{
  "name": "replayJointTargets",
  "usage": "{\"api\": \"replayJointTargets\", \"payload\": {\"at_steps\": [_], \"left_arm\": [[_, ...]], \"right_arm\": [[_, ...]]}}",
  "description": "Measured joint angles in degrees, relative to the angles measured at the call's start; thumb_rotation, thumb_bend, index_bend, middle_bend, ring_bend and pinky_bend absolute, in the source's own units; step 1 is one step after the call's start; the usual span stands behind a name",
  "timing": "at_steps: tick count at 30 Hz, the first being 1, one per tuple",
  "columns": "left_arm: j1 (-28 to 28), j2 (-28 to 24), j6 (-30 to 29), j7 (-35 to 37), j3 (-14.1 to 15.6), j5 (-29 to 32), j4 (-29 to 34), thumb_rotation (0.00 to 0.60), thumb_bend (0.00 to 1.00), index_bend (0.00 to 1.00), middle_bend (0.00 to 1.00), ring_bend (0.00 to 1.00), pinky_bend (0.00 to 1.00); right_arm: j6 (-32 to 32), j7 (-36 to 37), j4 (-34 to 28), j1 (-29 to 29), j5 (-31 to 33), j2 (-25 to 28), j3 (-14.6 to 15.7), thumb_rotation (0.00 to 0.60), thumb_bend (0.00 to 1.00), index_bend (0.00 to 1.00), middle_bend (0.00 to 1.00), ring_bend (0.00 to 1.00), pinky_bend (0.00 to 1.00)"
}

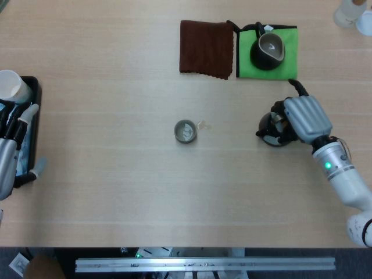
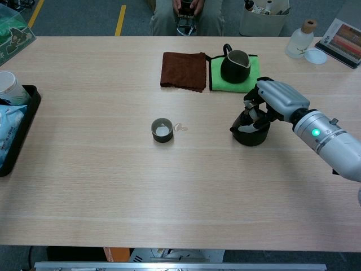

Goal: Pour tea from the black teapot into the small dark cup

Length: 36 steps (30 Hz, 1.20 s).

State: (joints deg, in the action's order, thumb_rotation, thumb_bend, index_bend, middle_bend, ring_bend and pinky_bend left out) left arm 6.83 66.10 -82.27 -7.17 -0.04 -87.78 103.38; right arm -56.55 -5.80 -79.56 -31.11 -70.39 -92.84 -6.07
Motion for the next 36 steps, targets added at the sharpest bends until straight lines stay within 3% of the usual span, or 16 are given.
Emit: {"api": "replayJointTargets", "payload": {"at_steps": [6,20,36], "left_arm": [[0.06,0.01,0.03,-0.12,-0.04,0.01,0.04,0.6,0.3,0.07,0.08,0.02,0.1],[-0.06,-0.06,0.13,-0.05,0.12,0.19,-0.25,0.6,0.3,0.07,0.08,0.02,0.1],[-0.19,-0.24,0.15,0.5,0.13,0.54,-0.89,0.6,0.3,0.07,0.08,0.02,0.1]], "right_arm": [[1.11,0.98,-1.06,-0.16,0.02,1.17,-0.24,0.462,0.0,0.74,0.53,0.43,0.0],[3.93,-4.55,-5.26,-1.34,3.18,4.82,-0.15,0.447,0.0,0.67,0.38,0.25,0.0],[3.6,-10.32,-7.76,-2.71,5.31,7.47,0.02,0.449,0.0,0.63,0.37,0.21,0.0]]}}
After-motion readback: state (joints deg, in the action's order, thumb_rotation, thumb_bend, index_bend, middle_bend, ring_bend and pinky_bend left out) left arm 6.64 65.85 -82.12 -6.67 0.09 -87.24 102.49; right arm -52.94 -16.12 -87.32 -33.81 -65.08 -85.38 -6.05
